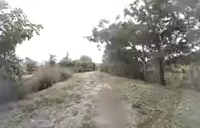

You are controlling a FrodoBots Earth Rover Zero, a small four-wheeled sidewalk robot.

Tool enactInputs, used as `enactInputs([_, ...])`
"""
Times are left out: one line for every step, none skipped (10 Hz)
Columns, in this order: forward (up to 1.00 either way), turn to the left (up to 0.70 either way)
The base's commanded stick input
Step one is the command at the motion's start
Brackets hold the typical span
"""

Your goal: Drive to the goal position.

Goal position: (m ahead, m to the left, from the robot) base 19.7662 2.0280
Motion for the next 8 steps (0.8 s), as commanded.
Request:
enactInputs([1.00, 0.00])
enactInputs([1.00, 0.24])
enactInputs([1.00, 0.40])
enactInputs([1.00, 0.25])
enactInputs([1.00, 0.08])
enactInputs([1.00, 0.00])
enactInputs([1.00, 0.00])
enactInputs([1.00, 0.00])
